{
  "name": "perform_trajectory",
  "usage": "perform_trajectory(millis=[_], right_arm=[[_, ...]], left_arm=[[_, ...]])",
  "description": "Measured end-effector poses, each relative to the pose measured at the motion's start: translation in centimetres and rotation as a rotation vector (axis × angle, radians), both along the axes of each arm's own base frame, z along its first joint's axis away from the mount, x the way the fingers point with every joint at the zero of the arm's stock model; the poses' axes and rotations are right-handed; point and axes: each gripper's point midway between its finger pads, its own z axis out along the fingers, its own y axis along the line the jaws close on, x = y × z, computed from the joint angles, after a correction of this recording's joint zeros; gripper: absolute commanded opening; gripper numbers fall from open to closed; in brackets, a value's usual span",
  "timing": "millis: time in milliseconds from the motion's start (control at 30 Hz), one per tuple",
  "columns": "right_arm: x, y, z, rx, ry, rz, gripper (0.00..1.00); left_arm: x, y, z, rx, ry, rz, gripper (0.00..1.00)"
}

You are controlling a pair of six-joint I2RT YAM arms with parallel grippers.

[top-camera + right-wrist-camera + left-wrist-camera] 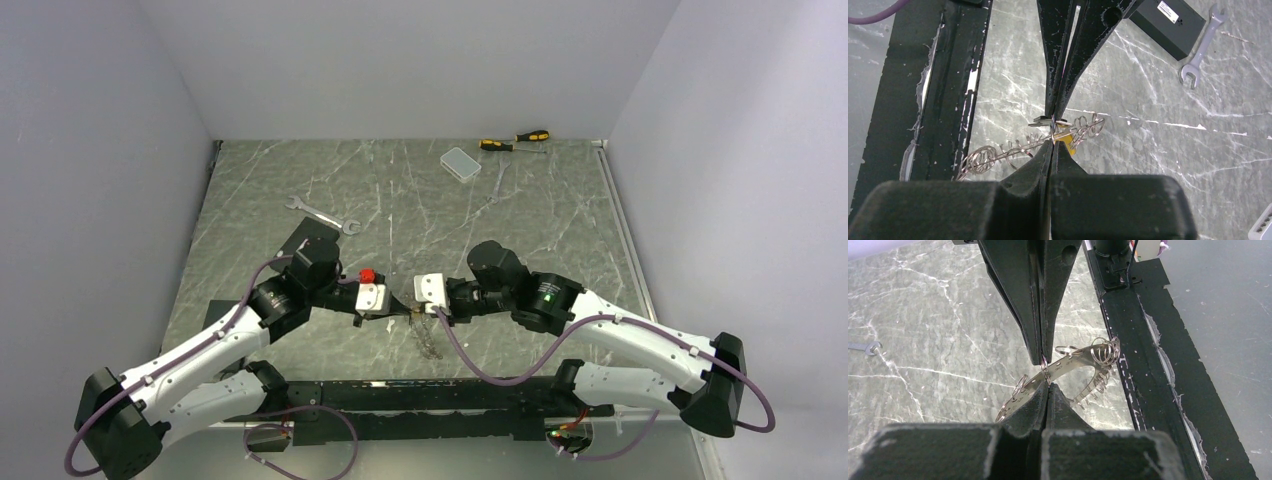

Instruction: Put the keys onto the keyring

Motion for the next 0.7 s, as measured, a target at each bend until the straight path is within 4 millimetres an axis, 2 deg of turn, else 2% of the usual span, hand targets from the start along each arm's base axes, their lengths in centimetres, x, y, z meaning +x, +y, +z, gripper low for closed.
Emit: perform_trajectory(millis=[100,300,367,700], right_arm=[[0.0,0.0,-0.1,-0.001,0.001,0.0,0.0],[0.0,0.0,0.0,-0.001,0.0,0.0,0.0],[0.0,0.0,0.0,0.002,-0.002,0.0,0.0],[0.1,0.0,0.0,0.002,-0.003,-0.002,0.0]], left_arm=[[0.0,0.0,-0.1,0.003,0.003,0.0,0.01],[0.0,0.0,-0.2,0.007,0.003,0.001,0.21],[0.0,0.1,-0.4,0.016,0.009,0.005,0.25],[-0.2,0.5,-1.1,0.048,0.033,0.014,0.29]])
